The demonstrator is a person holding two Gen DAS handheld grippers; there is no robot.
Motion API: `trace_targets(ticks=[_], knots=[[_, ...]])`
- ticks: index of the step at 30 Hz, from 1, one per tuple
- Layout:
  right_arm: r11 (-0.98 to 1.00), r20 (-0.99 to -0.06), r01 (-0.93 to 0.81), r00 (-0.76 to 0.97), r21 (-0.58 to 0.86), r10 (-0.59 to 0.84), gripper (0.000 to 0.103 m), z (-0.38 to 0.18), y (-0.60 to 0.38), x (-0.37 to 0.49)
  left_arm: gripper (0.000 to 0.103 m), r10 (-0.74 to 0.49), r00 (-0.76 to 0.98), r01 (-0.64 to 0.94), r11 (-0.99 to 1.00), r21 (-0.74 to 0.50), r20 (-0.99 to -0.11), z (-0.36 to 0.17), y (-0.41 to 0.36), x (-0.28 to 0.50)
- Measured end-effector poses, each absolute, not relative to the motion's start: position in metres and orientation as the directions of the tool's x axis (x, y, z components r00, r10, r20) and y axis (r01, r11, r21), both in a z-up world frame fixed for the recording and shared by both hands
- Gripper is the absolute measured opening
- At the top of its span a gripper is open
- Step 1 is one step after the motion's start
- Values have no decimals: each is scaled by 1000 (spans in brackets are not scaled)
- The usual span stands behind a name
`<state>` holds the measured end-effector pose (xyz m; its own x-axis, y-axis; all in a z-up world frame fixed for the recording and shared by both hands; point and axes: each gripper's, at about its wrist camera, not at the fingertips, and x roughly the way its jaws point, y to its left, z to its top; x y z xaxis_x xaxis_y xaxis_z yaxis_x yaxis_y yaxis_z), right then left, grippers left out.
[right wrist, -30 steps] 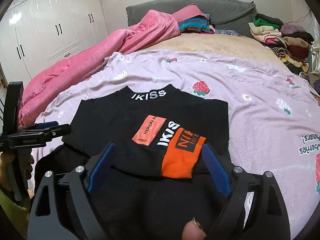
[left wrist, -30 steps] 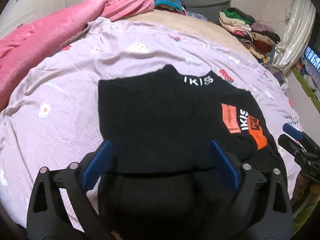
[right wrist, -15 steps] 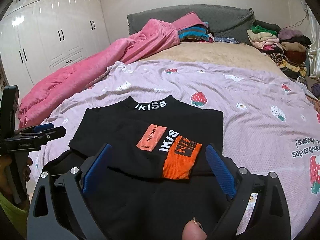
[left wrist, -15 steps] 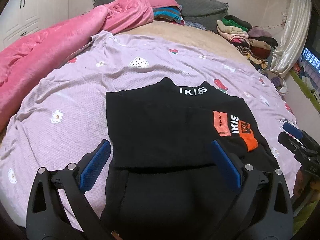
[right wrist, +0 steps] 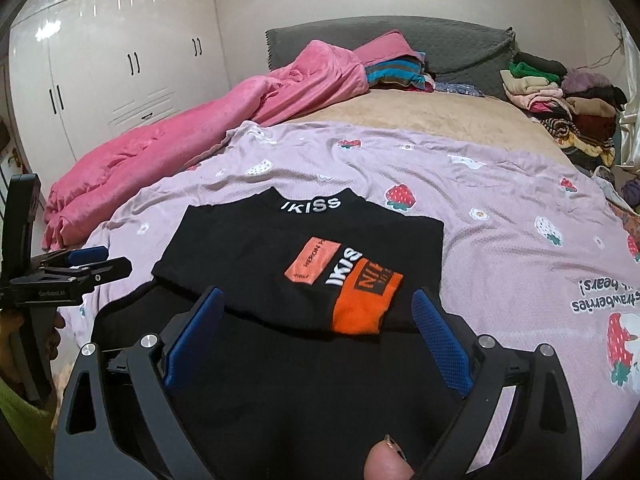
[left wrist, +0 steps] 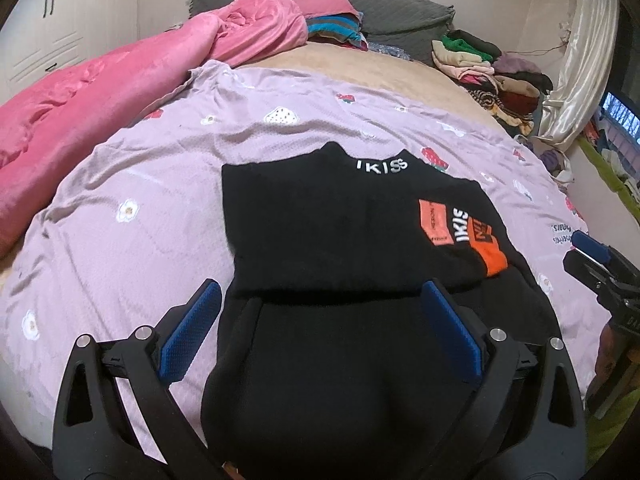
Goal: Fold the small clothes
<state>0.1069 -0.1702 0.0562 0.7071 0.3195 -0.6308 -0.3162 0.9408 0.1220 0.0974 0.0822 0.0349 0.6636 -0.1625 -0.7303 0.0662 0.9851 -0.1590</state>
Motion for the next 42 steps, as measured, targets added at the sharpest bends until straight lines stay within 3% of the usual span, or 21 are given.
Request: trace_targets(ticks=[42], knots=[[946,-753,-300,593,122,285,94,-4,-213,27,93,-79,588,-42,991,-128,-805,-7,127,-3]])
